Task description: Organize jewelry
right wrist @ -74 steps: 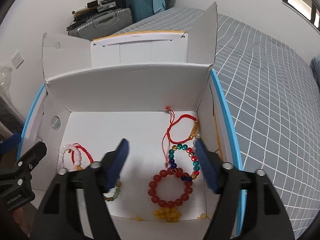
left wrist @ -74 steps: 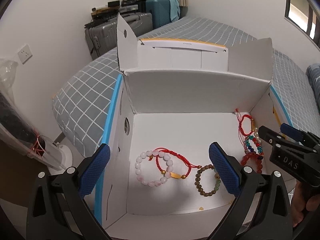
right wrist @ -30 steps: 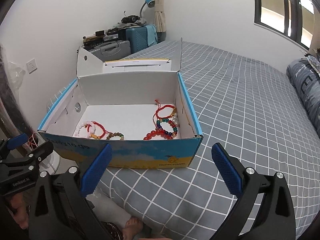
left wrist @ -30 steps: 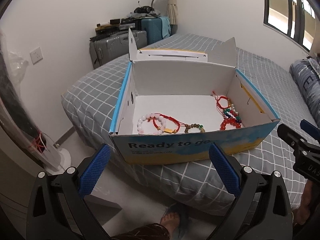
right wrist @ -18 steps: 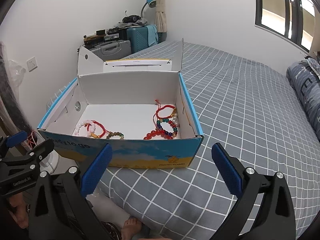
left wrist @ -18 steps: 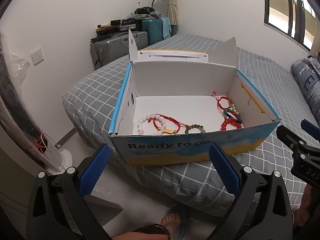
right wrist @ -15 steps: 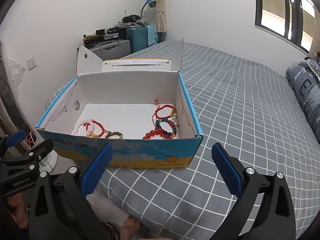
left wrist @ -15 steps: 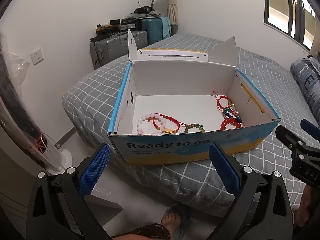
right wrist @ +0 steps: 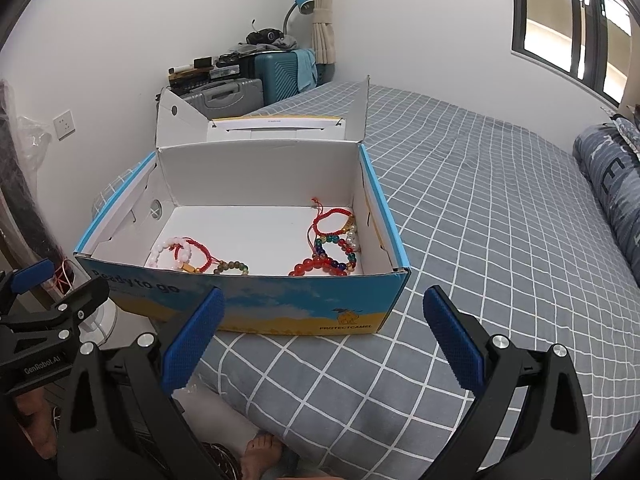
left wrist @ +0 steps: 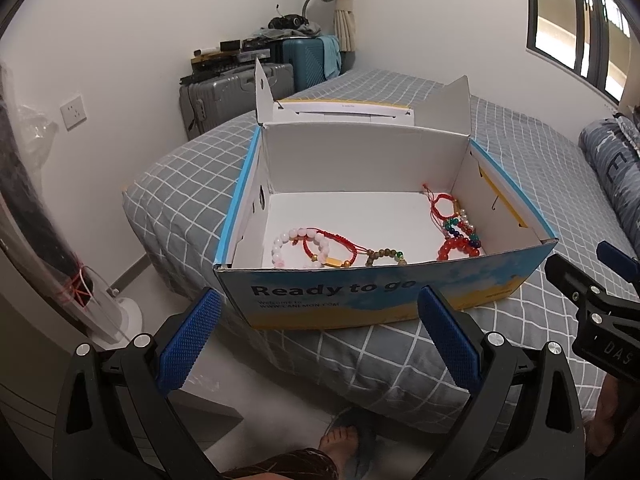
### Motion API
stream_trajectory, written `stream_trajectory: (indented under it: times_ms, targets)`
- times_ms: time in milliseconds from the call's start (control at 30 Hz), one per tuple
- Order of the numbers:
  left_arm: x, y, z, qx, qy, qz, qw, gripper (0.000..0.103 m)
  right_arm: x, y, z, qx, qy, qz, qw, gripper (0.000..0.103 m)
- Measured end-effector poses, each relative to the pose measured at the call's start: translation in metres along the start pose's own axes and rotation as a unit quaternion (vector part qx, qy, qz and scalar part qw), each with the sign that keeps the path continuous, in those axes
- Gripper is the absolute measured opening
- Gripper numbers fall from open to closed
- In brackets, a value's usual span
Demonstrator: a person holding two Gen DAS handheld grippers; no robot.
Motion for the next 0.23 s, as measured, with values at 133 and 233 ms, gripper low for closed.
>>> stream_trajectory:
  times_ms: [133,233]
  targets:
    - [0.0010,-0.0003,0.0005,-0.001,0.002,0.005,1.0000,0.097,0.0008,-0.0008,0.0002,-0.001,0.000,0.000,1.000,0.095]
    - [0.0008,-0.0006,0.0008,0.003,0.004,0.005,1.0000,0.097,0.0004,-0.0003,0.0003,-0.002,-0.001,-0.003,1.000,0.095]
Point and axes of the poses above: each gripper's, at about its wrist camera, not at the fingertips, and y roughly the way its jaws point, z to its right, x to its underside, the point moved 2 cm from there along y, roughly the way its jaws point, and after that the axes turned 14 degrees about -z, right-handed, at the moved point
